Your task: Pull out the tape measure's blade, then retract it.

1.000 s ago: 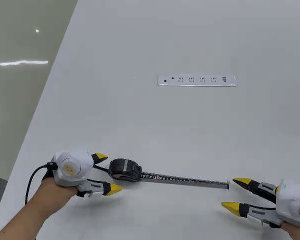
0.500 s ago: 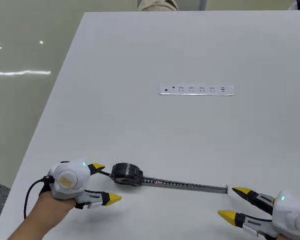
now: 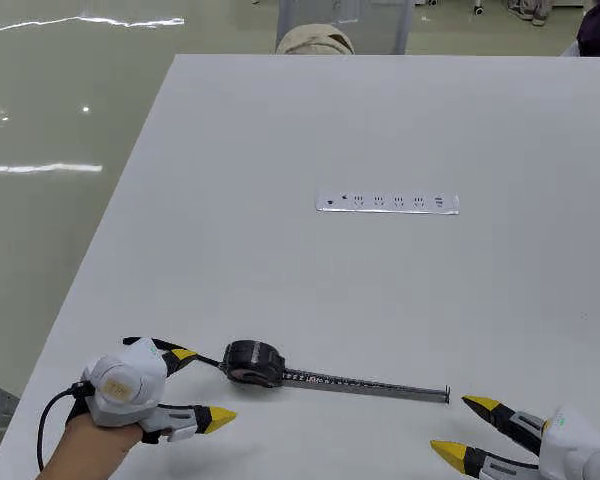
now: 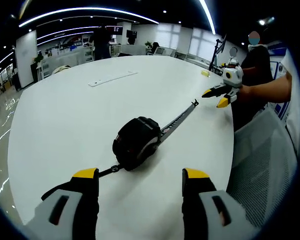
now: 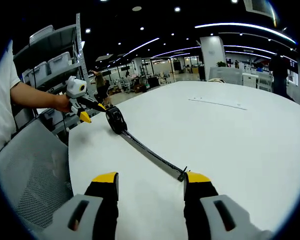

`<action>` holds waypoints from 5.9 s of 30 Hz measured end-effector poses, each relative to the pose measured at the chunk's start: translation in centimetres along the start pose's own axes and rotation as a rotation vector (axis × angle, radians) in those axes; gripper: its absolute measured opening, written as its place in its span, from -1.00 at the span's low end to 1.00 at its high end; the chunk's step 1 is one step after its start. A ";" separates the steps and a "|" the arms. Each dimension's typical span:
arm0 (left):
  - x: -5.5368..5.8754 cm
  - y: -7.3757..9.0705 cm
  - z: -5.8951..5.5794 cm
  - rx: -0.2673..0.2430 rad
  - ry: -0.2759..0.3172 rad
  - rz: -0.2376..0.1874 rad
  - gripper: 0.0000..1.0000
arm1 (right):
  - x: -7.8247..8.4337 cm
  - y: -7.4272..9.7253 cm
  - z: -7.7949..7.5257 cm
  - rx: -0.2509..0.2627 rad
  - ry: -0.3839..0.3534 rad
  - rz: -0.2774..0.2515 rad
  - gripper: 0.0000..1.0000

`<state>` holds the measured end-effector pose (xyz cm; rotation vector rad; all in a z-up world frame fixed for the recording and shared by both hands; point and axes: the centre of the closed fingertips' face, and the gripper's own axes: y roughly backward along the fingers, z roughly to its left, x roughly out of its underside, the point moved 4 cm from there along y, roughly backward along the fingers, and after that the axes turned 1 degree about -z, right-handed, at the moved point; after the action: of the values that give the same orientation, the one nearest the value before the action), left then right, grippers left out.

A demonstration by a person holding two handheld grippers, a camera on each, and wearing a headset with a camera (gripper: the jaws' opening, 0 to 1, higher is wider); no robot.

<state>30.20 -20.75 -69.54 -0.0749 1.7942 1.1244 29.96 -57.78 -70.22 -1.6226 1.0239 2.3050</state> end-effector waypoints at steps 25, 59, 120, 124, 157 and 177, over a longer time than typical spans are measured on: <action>1.6 3.6 -0.9 -0.094 0.131 -0.118 0.39 | -0.9 2.3 1.9 0.077 -0.022 -0.074 0.09; 4.4 6.2 -3.4 -0.171 0.237 -0.179 0.41 | 0.1 3.5 4.8 0.165 -0.072 -0.154 0.21; 3.4 5.2 -4.4 -0.189 0.316 -0.094 0.56 | 0.9 3.6 5.9 0.148 -0.079 -0.162 0.23; 3.2 5.0 -4.2 -0.204 0.356 -0.097 0.57 | 0.9 3.5 5.9 0.145 -0.081 -0.161 0.23; 1.2 1.9 -4.0 -0.275 0.439 -0.105 0.60 | 0.1 2.9 5.1 0.124 -0.070 -0.163 0.19; 0.3 -0.3 -4.1 -0.291 0.471 -0.107 0.67 | 0.4 2.1 4.5 0.108 -0.069 -0.150 0.20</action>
<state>27.28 -23.71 -69.58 -0.6478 1.9863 1.3610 25.25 -56.79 -68.81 -1.5130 0.9592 2.1536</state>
